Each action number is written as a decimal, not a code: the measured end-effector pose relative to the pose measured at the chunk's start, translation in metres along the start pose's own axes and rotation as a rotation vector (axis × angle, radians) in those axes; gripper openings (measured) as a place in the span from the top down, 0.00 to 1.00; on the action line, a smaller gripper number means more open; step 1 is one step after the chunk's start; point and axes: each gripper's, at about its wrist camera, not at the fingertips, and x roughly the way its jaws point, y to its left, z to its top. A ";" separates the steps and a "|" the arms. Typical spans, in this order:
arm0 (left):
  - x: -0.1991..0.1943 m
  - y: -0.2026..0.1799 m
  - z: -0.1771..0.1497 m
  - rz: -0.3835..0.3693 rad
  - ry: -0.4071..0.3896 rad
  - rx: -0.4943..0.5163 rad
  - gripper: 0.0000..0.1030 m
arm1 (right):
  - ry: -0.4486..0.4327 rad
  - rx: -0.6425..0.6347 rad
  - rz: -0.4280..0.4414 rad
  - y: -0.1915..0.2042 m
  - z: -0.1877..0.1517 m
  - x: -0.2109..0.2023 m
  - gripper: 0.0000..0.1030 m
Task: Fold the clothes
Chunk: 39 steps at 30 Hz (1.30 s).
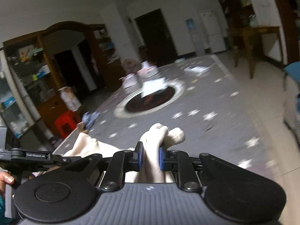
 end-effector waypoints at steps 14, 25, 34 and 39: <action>0.091 -0.064 0.014 -0.042 0.073 0.101 0.85 | -0.017 -0.033 -0.228 -0.076 0.031 0.003 0.85; 0.098 -0.051 0.013 0.119 0.085 0.163 0.61 | 0.061 -0.026 -0.343 -0.105 0.017 0.033 0.73; 0.107 -0.077 0.025 0.074 0.071 0.247 0.63 | 0.113 -0.079 -0.299 -0.094 0.020 0.067 0.65; 0.134 -0.095 0.025 0.044 0.115 0.310 0.63 | 0.141 -0.109 -0.275 -0.089 0.022 0.085 0.62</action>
